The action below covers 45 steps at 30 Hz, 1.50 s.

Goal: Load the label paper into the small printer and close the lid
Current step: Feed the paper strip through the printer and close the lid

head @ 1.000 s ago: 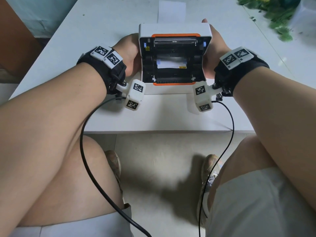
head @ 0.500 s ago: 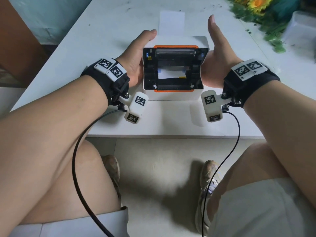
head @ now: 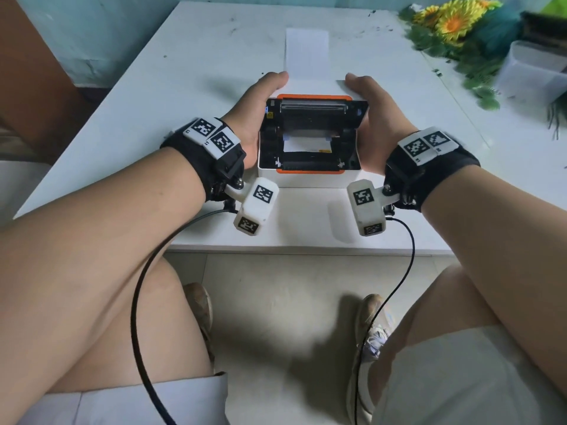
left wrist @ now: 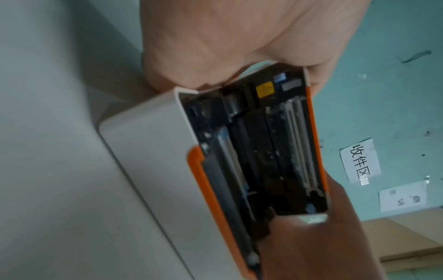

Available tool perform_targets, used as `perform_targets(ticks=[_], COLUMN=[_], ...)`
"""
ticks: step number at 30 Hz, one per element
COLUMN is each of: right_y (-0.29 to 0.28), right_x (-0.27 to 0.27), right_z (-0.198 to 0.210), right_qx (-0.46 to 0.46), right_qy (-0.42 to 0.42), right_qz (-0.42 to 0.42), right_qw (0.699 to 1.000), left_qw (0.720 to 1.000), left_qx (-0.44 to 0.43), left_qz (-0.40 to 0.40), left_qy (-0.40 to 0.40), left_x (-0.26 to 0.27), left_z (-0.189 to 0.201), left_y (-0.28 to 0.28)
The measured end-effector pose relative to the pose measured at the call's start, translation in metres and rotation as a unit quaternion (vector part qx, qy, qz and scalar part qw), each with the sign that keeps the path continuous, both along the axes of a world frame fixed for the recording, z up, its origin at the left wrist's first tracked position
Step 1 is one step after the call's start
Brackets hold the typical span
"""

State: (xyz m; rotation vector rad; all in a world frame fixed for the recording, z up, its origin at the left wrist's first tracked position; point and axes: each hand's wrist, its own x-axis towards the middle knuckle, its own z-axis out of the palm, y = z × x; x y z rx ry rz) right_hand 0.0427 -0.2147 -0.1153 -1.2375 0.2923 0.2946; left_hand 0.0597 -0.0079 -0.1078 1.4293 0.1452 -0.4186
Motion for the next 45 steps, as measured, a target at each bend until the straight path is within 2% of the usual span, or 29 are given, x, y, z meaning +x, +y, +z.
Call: perform_targets(ticks=[6,19,26,38,45], right_y=[0.017,0.019,0.022,0.021,0.018], right_x=[-0.004,-0.009,-0.008,-0.012,-0.009], right_z=[-0.001,0.001,-0.003,0.003,0.003], right_qx=[-0.096,-0.097,-0.128,-0.117,-0.108], right_qy=[-0.026,-0.033,-0.021,-0.029,-0.02], right_qz=[-0.047,-0.051,-0.067,-0.048,-0.037], right_qw=[0.994,0.993,0.989,0.992,0.993], left_qw=[0.997,0.999,1.0,1.0,0.999], left_qx=[0.023,0.02,0.019,0.006,0.027], left_qz=[0.067,0.0,0.019,0.022,0.024], left_qy=[0.005,0.031,0.001,-0.004,0.002], left_x=[-0.004,-0.001,-0.007,-0.012,-0.015], left_z=[-0.004,-0.001,0.002,0.008,0.009], left_y=[-0.012,-0.003,-0.008,-0.005,-0.006])
